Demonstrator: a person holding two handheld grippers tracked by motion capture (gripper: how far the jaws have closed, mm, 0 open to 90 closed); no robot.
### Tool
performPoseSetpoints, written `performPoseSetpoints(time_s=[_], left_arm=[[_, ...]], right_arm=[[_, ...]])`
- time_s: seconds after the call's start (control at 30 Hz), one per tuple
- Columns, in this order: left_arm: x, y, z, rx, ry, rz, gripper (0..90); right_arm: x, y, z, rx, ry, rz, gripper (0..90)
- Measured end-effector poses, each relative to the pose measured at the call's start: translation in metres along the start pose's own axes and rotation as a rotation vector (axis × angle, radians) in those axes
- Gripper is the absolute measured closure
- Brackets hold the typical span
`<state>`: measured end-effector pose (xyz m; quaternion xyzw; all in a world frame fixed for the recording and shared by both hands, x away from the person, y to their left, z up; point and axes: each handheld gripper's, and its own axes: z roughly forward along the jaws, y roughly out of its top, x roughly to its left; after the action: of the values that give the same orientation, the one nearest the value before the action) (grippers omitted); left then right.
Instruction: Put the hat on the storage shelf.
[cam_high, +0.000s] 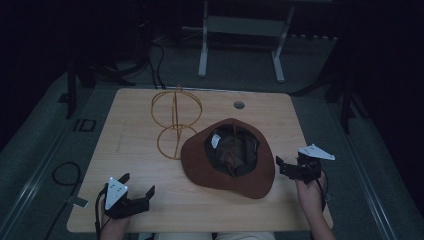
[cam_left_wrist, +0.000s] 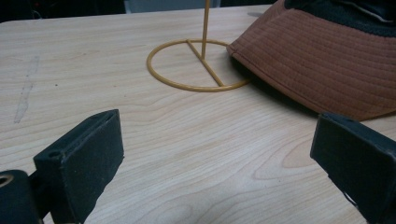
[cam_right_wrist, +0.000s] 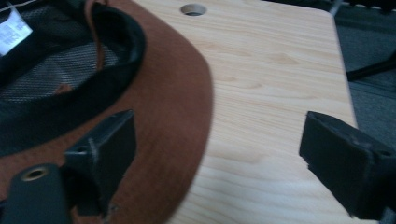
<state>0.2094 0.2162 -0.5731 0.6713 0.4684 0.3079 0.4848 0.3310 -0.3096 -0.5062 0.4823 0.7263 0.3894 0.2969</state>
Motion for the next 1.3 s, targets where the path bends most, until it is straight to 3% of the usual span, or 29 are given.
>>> performPoseSetpoints(time_s=[0.17, 0.27, 0.37, 0.63, 0.9, 1.1, 1.2, 1.3], left_arm=[[-0.003, 0.001, 0.000, 0.013, -0.018, 0.021, 2.9], [-0.005, 0.001, 0.000, 0.012, -0.023, 0.035, 2.7], [-0.006, 0.001, 0.000, 0.016, -0.042, 0.042, 2.7], [-0.009, 0.002, -0.001, 0.013, -0.042, 0.071, 2.2], [-0.007, 0.001, 0.000, 0.024, -0.046, 0.063, 2.2], [-0.006, 0.001, 0.000, 0.023, -0.044, 0.056, 2.2], [-0.005, 0.001, 0.000, 0.024, -0.041, 0.053, 2.3], [-0.005, 0.001, 0.000, 0.024, -0.043, 0.043, 2.3]], right_arm=[[0.015, 0.013, 0.009, 0.002, 0.011, -0.045, 10.3], [0.021, 0.022, 0.017, 0.028, 0.059, -0.030, 12.3], [0.030, 0.030, 0.024, 0.035, 0.047, -0.047, 12.4], [0.045, 0.045, 0.051, 0.055, 0.122, -0.018, 11.7], [0.063, 0.059, 0.084, 0.101, 0.118, -0.067, 11.3], [0.065, 0.069, 0.106, 0.139, 0.108, -0.110, 23.0], [0.065, 0.070, 0.118, 0.173, 0.066, -0.149, 29.8], [0.067, 0.069, 0.127, 0.197, 0.044, -0.152, 31.1]])
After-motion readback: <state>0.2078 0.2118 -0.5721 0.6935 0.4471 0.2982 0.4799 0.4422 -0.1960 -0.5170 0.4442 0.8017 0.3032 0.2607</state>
